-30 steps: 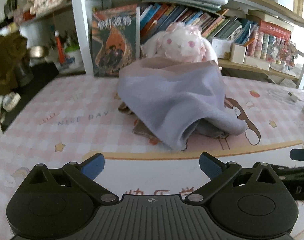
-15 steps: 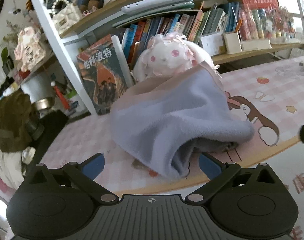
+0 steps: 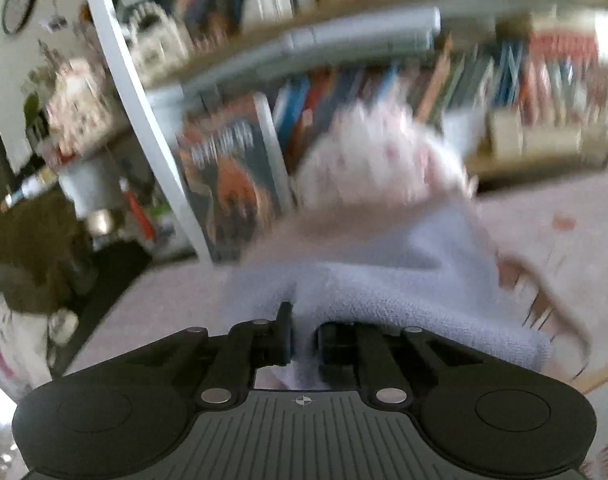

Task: Fold clothes
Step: 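Grasp the lavender sweater edge with the left gripper while the right gripper grasps the taupe edge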

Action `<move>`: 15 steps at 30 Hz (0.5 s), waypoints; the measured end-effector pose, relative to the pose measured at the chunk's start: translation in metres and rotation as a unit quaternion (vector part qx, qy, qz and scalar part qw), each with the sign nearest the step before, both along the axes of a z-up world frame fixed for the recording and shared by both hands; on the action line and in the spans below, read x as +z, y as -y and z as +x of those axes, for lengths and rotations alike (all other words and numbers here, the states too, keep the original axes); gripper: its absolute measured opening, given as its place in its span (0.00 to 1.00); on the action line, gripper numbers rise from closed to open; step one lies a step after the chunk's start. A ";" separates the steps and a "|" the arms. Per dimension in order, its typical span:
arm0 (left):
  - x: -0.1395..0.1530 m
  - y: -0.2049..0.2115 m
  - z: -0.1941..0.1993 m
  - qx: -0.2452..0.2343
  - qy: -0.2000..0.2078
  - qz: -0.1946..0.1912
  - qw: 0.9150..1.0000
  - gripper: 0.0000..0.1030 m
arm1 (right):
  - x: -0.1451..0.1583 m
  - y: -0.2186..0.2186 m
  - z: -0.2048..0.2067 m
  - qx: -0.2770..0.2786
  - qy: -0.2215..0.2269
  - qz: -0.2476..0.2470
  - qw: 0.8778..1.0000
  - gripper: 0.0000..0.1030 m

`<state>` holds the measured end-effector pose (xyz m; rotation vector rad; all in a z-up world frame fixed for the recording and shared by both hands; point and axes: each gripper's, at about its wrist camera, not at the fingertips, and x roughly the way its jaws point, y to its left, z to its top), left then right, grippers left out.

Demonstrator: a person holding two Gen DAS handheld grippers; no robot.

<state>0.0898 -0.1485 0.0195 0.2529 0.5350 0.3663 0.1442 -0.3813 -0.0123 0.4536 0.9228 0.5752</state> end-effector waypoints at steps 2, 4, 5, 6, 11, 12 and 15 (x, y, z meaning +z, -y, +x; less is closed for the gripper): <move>0.023 0.004 -0.018 -0.024 0.028 0.000 0.999 0.11 | 0.000 0.001 0.006 0.004 -0.019 0.045 0.999 0.97; 0.045 0.009 -0.035 -0.049 0.052 0.002 0.997 0.11 | -0.002 0.002 0.013 0.011 -0.048 0.102 0.994 0.98; 0.048 0.013 -0.039 -0.060 0.048 0.011 0.997 0.11 | -0.005 0.002 0.017 0.015 -0.065 0.134 0.989 0.98; 0.049 0.018 -0.044 -0.071 0.044 0.019 0.996 0.11 | -0.007 0.000 0.020 0.018 -0.087 0.166 0.982 0.98; 0.041 0.032 -0.066 -0.085 0.013 0.024 0.996 0.11 | -0.020 -0.008 0.032 0.023 -0.178 0.304 0.936 0.94; 0.042 0.034 -0.071 -0.089 0.012 0.023 0.996 0.11 | -0.020 -0.009 0.034 0.025 -0.184 0.316 0.930 0.90; 0.050 0.041 -0.084 -0.106 0.020 0.023 0.994 0.11 | -0.017 -0.015 0.038 0.040 -0.192 0.332 0.923 0.28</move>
